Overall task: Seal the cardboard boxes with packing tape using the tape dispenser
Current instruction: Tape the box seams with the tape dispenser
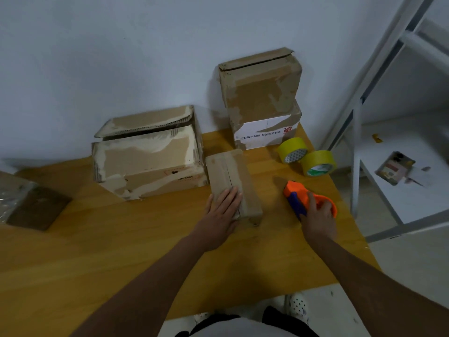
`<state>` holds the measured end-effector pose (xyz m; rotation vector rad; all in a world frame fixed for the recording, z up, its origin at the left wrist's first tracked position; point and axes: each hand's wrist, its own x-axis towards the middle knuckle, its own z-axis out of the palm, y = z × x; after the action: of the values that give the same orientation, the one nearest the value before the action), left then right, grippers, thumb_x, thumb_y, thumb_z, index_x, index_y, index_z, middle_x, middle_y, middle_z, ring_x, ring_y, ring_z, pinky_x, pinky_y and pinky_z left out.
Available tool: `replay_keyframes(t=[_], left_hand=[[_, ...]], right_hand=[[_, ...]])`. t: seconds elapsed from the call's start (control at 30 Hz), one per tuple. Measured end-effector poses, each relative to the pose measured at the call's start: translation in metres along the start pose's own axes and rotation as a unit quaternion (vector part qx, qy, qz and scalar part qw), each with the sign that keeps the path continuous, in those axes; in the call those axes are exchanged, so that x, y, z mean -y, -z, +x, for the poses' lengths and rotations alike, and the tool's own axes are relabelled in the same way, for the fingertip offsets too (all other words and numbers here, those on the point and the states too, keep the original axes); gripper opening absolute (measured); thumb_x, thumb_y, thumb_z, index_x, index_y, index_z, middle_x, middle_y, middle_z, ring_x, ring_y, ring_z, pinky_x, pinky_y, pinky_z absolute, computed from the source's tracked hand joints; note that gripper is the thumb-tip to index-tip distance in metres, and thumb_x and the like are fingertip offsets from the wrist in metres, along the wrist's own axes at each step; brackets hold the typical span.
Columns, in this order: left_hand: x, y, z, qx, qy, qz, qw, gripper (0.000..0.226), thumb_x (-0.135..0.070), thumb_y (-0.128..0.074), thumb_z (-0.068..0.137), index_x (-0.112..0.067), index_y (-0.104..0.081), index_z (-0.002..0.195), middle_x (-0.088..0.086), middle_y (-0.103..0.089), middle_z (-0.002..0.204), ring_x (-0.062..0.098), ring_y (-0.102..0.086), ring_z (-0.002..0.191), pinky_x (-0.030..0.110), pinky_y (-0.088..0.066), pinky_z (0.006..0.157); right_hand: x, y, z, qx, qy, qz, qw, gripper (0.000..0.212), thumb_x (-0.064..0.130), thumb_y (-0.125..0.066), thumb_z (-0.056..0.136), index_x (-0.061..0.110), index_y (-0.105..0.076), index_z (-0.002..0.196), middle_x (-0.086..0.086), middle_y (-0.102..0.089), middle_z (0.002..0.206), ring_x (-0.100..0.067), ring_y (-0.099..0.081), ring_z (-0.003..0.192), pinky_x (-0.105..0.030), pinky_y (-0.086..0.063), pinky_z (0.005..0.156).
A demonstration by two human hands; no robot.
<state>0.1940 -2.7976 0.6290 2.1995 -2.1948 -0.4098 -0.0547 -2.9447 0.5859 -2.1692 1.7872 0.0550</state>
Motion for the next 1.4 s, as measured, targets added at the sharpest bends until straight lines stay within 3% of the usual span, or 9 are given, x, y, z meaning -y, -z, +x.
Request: replay_keyframes(t=[0.3,0.4,0.53,0.8,0.9,1.0,1.1,1.23,1.4], left_hand=[[-0.001,0.0,0.001,-0.003,-0.001,-0.01,1.0,0.072,-0.043,-0.036,0.104,-0.025,0.011,0.156,-0.007,0.023,0.162,0.01,0.027,0.147,0.045,0.015,0.12],[0.0,-0.002,0.0,-0.01,-0.003,-0.012,1.0,0.073,-0.044,-0.037,0.104,-0.025,0.01,0.156,-0.007,0.022,0.162,0.01,0.026,0.147,0.045,0.014,0.12],[0.002,-0.005,0.002,-0.029,-0.011,-0.028,0.999,0.072,-0.044,-0.038,0.104,-0.024,0.007,0.157,-0.007,0.018,0.163,0.011,0.023,0.148,0.047,0.012,0.12],[-0.005,0.014,0.007,-0.021,0.004,-0.186,0.982,0.063,-0.044,-0.041,0.103,-0.024,-0.016,0.157,-0.011,0.012,0.162,0.005,0.019,0.148,0.041,0.006,0.122],[-0.018,0.035,0.006,-0.085,0.075,-0.341,0.933,0.047,-0.042,-0.044,0.102,-0.024,-0.045,0.145,-0.01,-0.024,0.159,0.007,-0.021,0.146,0.03,-0.025,0.114],[-0.032,0.059,0.005,-0.022,0.219,-0.63,0.745,0.055,-0.061,-0.043,0.093,-0.021,-0.064,0.124,-0.004,-0.068,0.125,0.012,-0.063,0.116,0.025,-0.05,0.09],[-0.035,0.075,0.009,0.032,0.243,-0.758,0.605,0.052,-0.054,-0.045,0.096,-0.011,-0.062,0.119,0.006,-0.074,0.112,0.014,-0.069,0.106,0.023,-0.055,0.079],[-0.035,0.085,0.01,0.017,0.248,-0.788,0.563,0.041,-0.04,-0.057,0.095,-0.007,-0.064,0.118,0.01,-0.072,0.114,0.019,-0.068,0.108,0.034,-0.053,0.096],[-0.037,0.081,0.004,-0.009,0.259,-0.764,0.59,0.018,-0.017,-0.054,0.1,-0.007,-0.068,0.104,0.008,-0.07,0.1,0.015,-0.065,0.091,0.029,-0.051,0.084]], right_hand=[[-0.011,0.011,0.009,0.06,0.07,-0.103,0.99,0.08,0.011,-0.045,0.094,0.015,0.008,0.155,-0.012,-0.056,0.128,-0.029,-0.055,0.114,-0.041,-0.039,0.099],[-0.018,0.036,0.012,0.075,0.02,0.124,0.989,0.061,0.012,-0.042,0.099,0.014,-0.017,0.155,-0.017,-0.058,0.127,-0.034,-0.056,0.11,-0.047,-0.045,0.093],[-0.015,0.059,-0.011,0.072,-0.156,0.447,0.878,0.041,0.032,-0.054,0.098,0.01,-0.055,0.132,-0.015,-0.059,0.128,-0.036,-0.056,0.112,-0.049,-0.049,0.088],[0.025,0.092,-0.066,-0.045,0.011,0.459,0.887,0.035,0.057,-0.062,0.081,0.022,-0.068,0.078,0.003,-0.064,0.064,-0.014,-0.062,0.058,-0.026,-0.048,0.051],[0.036,0.105,-0.075,-0.062,0.052,0.439,0.895,0.037,0.058,-0.06,0.08,0.023,-0.057,0.07,0.007,-0.062,0.063,-0.007,-0.059,0.054,-0.019,-0.043,0.047],[0.044,0.111,-0.081,-0.073,0.084,0.428,0.897,0.04,0.058,-0.059,0.079,0.019,-0.056,0.072,0.006,-0.062,0.065,-0.006,-0.06,0.057,-0.02,-0.044,0.047],[0.051,0.115,-0.085,-0.056,0.123,0.415,0.9,0.041,0.059,-0.059,0.079,0.018,-0.059,0.077,0.005,-0.065,0.069,-0.006,-0.064,0.063,-0.029,-0.051,0.055],[0.055,0.116,-0.09,-0.028,0.156,0.417,0.895,0.036,0.056,-0.061,0.079,0.02,-0.062,0.081,0.008,-0.069,0.076,-0.004,-0.067,0.069,-0.029,-0.055,0.059],[0.053,0.119,-0.091,-0.014,0.179,0.412,0.893,0.035,0.058,-0.06,0.079,0.024,-0.066,0.087,0.014,-0.071,0.08,-0.001,-0.068,0.072,-0.018,-0.052,0.058]])
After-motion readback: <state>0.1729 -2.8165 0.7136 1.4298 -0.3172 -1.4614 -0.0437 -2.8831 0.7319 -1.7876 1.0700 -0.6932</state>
